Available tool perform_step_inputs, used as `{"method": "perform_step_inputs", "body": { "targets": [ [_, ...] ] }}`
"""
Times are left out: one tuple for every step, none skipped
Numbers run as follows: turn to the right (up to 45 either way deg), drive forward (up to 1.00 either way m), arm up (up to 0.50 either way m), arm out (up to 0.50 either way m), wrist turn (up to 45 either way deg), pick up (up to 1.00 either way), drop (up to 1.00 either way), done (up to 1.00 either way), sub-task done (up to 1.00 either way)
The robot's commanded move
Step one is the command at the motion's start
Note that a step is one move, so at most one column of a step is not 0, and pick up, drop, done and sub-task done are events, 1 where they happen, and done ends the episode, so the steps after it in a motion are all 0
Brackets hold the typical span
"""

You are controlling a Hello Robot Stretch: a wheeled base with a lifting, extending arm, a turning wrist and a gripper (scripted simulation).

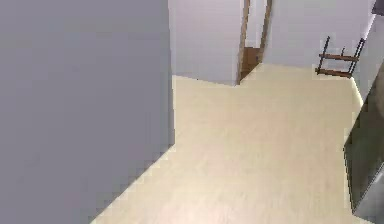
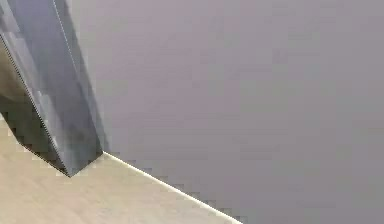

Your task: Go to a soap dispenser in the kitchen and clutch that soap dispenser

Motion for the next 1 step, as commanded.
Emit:
{"method": "perform_step_inputs", "body": {
  "targets": [
    [18.0,0.00,0.00,0.00,0.0,0.00,0.00,0.00,0.00]
  ]
}}
